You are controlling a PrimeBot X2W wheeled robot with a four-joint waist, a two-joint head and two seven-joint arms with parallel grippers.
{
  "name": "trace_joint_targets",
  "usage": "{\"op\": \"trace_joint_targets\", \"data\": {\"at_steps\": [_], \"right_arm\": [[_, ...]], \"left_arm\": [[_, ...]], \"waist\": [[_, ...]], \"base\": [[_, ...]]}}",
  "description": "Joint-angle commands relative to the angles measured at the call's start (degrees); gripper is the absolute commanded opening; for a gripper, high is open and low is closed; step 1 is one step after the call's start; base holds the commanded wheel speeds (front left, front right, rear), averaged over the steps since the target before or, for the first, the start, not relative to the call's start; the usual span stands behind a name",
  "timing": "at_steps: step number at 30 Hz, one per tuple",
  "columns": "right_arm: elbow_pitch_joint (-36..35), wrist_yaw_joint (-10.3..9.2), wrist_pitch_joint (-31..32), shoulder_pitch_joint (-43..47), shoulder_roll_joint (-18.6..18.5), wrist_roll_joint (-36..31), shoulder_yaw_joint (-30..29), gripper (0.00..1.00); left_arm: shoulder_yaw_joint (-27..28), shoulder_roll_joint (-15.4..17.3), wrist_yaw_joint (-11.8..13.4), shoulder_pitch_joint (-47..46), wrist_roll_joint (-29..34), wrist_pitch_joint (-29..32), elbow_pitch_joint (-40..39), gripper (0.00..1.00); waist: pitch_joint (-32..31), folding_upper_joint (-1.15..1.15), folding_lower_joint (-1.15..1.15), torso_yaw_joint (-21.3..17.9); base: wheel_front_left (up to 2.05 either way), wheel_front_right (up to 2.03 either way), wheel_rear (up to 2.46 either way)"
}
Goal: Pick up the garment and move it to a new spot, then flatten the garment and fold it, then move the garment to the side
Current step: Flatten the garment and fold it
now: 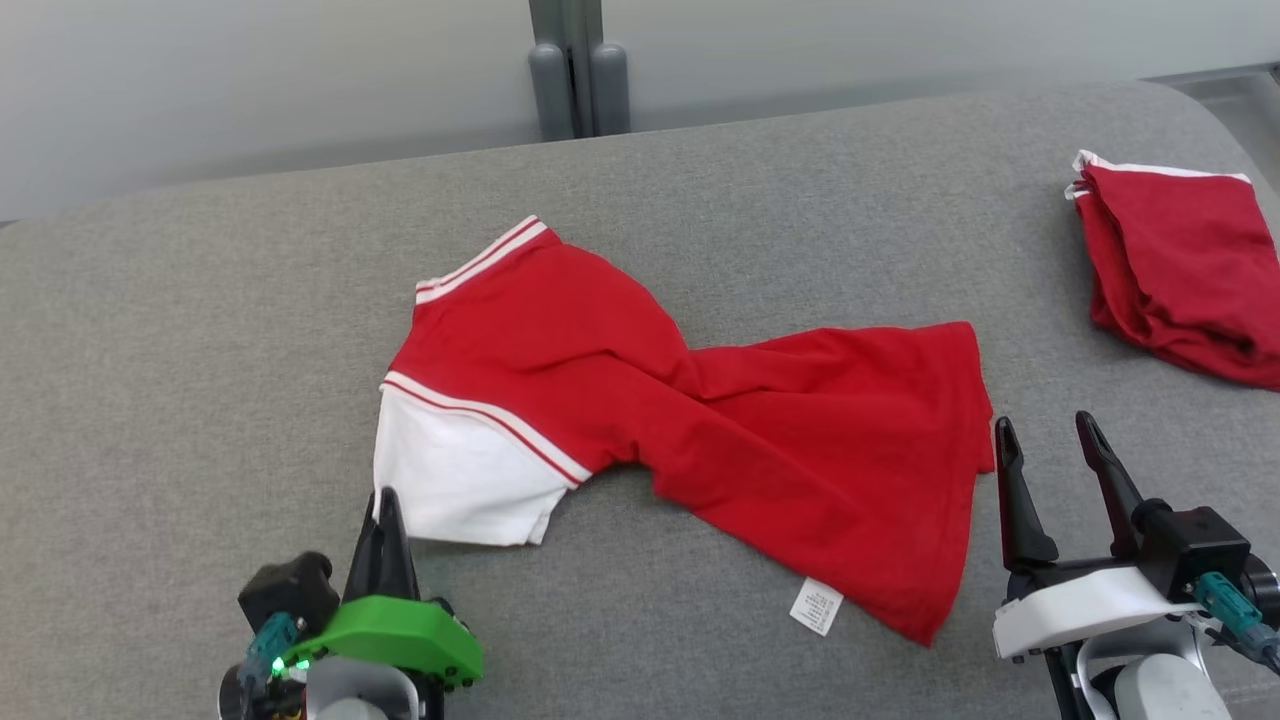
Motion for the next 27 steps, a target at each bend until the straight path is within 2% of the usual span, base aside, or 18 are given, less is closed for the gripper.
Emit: {"op": "trace_joint_targets", "data": {"at_steps": [1, 8, 15, 16, 17, 21, 27], "right_arm": [[0.1, -0.09, -0.2, 1.0, -0.1, -0.6, -0.3, 1.00], [0.7, -0.09, -0.2, 1.6, -0.1, -1.4, -1.7, 1.00], [1.1, -0.09, -0.2, 0.5, -0.1, -2.1, -1.4, 1.00], [1.2, -0.09, -0.2, 0.3, -0.1, -2.1, -1.2, 1.00], [1.3, -0.09, -0.2, 0.1, -0.1, -2.1, -0.8, 1.00], [1.7, -0.09, -0.2, -0.2, -0.1, -2.0, 0.4, 1.00], [1.9, -0.09, -0.2, -1.6, -0.1, -1.5, 2.7, 1.00]], "left_arm": [[0.1, 0.3, 0.7, 2.7, 0.1, 0.0, -1.4, 0.00], [0.1, 0.3, 2.8, 9.2, -1.2, 0.7, -3.8, 0.00], [0.5, 0.3, 2.8, 10.2, -2.6, 1.2, -0.2, 0.00], [0.5, 0.4, 2.6, 10.0, -2.5, 1.1, 0.3, 0.42], [0.6, 0.5, 2.3, 9.6, -2.3, 0.8, 0.5, 1.00], [1.2, 1.3, 2.1, 8.1, 0.7, 0.0, 0.0, 1.00], [2.3, 2.4, 0.6, 6.1, 7.2, 0.0, -5.9, 1.00]], "waist": [[-2.1, 0.00, 0.00, 2.3], [-3.8, 0.00, 0.00, 5.3], [-4.5, 0.00, 0.00, 5.4], [-4.8, 0.00, 0.00, 5.3], [-5.1, 0.00, 0.00, 5.2], [-6.4, 0.00, 0.00, 4.9], [-8.2, 0.00, 0.00, 4.8]], "base": [[0.00, 0.00, 0.00], [0.00, 0.00, 0.00], [0.00, 0.00, 0.00], [0.00, 0.00, 0.00], [0.00, 0.00, 0.00], [0.00, 0.00, 0.00], [0.00, 0.00, 0.00]]}}
